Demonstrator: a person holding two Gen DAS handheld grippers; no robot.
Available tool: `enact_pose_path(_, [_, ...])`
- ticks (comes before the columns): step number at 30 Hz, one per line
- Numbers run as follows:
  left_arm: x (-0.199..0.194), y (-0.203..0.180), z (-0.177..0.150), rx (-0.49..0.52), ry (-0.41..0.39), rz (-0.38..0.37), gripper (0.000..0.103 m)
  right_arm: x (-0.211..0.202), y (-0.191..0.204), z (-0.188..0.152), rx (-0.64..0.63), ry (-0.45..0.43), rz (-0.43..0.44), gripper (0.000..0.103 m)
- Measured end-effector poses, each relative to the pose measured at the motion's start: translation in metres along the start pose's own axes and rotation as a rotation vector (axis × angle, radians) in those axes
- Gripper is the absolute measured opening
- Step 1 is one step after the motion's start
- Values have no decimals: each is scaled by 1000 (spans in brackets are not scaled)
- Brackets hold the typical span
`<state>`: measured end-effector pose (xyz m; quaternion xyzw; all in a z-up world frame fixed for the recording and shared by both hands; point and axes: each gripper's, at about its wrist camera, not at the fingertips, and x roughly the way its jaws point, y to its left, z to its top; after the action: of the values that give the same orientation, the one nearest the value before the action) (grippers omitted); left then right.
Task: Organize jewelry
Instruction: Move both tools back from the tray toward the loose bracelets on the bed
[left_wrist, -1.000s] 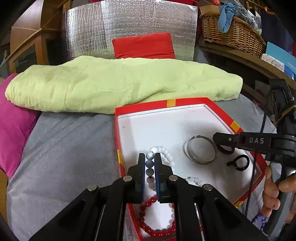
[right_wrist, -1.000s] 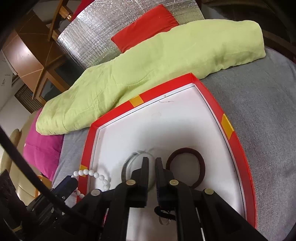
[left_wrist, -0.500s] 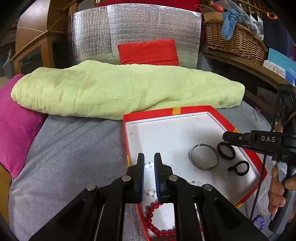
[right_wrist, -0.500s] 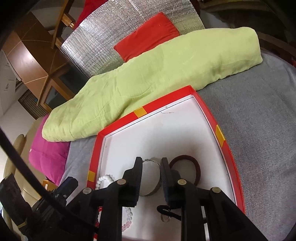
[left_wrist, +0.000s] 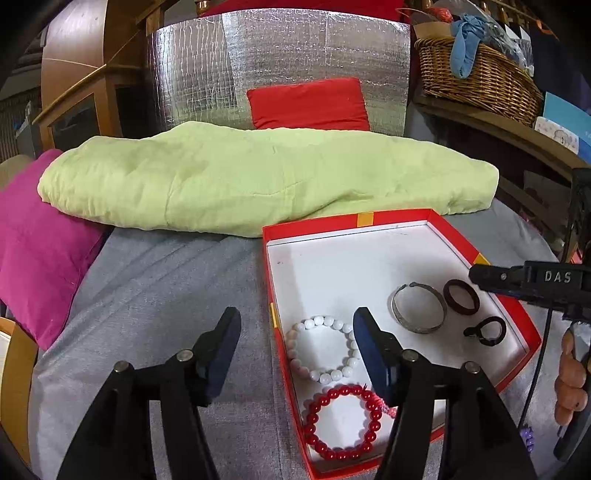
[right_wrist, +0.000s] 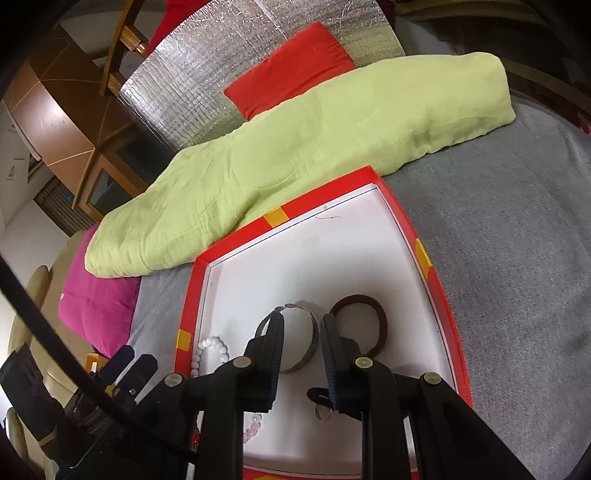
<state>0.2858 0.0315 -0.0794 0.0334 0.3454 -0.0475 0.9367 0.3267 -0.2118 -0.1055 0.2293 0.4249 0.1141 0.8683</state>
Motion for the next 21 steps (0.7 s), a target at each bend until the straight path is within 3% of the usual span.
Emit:
enact_pose_path(2, [-3, 0, -2, 1, 4, 11, 65, -4, 0, 0, 1, -5, -4, 27])
enact_pose_path(5, [-9, 0, -8, 2, 11, 22, 66, -14, -3, -3, 4, -16, -6, 46])
enact_pose_path(6, [-12, 0, -10, 3, 12, 27, 66, -18, -4, -5, 6, -26, -4, 48])
enact_pose_path(16, [-52, -1, -45, -22, 21, 17, 68, -78, -24, -27, -39, -83, -38, 48])
enact_pose_path(21, [-68, -6, -68, -23, 45, 14, 68, -105, -52, -48, 19, -60, -51, 48])
